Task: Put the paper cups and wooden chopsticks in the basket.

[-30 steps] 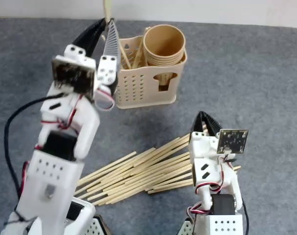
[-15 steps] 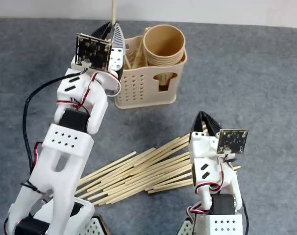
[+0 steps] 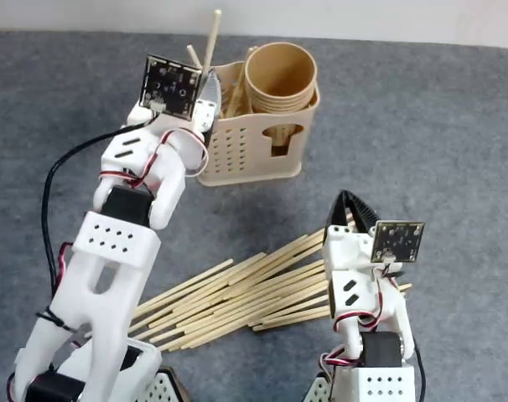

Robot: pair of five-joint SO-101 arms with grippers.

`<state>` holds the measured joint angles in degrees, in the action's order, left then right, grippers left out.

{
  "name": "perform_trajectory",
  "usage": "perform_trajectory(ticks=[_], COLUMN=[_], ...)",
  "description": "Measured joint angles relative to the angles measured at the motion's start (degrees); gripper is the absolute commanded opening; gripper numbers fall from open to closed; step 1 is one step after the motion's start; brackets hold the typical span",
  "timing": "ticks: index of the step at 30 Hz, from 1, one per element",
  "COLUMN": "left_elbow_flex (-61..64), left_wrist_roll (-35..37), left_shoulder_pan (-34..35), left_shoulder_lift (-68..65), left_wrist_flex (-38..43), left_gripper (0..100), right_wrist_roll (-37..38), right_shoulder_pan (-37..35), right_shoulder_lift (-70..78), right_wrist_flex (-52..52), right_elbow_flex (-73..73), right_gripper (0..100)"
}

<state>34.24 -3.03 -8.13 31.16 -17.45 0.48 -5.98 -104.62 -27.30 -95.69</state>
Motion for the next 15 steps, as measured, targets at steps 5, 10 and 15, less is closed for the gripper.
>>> perform_trajectory(ticks=[5,10,15], left_elbow_flex=[-2.81,-3.78,-3.78], left_wrist_roll=[0.0,0.18,4.31], left_shoulder_pan=[2.81,2.81,2.9], left_shoulder_lift=[2.2,9.23,14.42], left_wrist_flex=[-7.38,-12.66,-13.1], left_gripper=[10,10,10], right_wrist_roll=[0.0,0.0,0.0], right_shoulder_pan=[0.0,0.0,0.0], right_shoulder_lift=[0.0,0.0,0.0], right_wrist_flex=[0.0,0.0,0.0], right_elbow_flex=[0.0,0.0,0.0], right_gripper=[2.8,2.8,2.8])
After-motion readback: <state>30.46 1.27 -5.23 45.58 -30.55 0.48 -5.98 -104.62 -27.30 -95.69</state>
